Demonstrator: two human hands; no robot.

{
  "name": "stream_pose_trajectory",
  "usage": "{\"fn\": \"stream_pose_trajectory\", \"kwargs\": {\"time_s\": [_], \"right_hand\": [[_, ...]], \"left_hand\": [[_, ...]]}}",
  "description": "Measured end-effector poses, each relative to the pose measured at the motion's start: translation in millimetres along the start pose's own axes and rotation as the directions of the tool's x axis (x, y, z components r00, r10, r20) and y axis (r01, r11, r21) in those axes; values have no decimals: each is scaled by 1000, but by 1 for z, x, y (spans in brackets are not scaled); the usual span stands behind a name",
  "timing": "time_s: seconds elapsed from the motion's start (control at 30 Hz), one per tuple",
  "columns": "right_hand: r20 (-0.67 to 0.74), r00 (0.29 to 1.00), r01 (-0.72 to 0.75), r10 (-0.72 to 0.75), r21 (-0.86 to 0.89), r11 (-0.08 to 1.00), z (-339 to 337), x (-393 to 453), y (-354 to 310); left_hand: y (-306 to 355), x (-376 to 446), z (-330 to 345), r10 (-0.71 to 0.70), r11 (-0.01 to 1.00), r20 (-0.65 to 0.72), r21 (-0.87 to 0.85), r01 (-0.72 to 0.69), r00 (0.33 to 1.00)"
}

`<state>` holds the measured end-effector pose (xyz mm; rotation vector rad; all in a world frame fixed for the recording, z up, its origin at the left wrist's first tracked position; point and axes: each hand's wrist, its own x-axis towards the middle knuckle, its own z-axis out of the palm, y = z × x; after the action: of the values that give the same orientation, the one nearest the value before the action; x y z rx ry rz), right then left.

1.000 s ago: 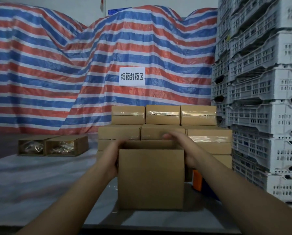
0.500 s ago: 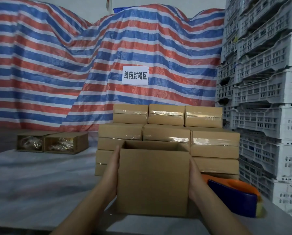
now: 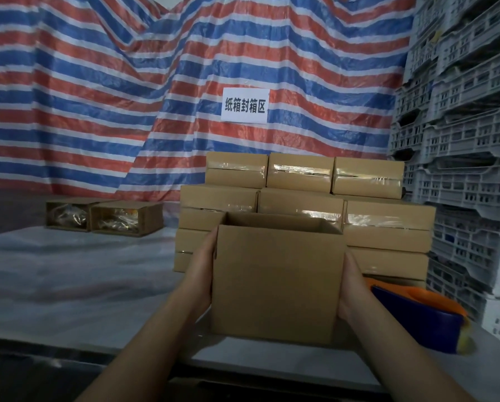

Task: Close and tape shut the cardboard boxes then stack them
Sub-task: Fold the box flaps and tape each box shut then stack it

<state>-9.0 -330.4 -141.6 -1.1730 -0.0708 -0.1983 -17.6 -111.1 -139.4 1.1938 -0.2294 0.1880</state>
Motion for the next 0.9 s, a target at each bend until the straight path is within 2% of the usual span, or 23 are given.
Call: {"fn": "stream_pose_trajectory", "kwargs": {"time_s": [0.23, 0.43, 0.53, 0.7, 0.9], "right_hand": [[10, 1000, 25, -24, -55, 998, -3, 4, 3], [-19, 1000, 8, -9, -47, 999, 0, 2, 2], [-29, 1000, 11, -12, -51, 999, -1, 1, 2], [23, 1000, 3, -3, -6, 1000, -1, 1, 0], [54, 999, -2, 3, -17, 1000, 3, -6, -7]], "left_hand": [[2, 1, -3, -57, 998, 91, 8, 57, 994], [8, 7, -5, -101, 995, 21, 6, 101, 995], [11, 13, -8, -51, 998, -51, 38, 53, 997], [10, 13, -15, -94, 987, 77, 139, 83, 993], [8, 14, -17, -110, 986, 65, 131, 100, 992]]}}
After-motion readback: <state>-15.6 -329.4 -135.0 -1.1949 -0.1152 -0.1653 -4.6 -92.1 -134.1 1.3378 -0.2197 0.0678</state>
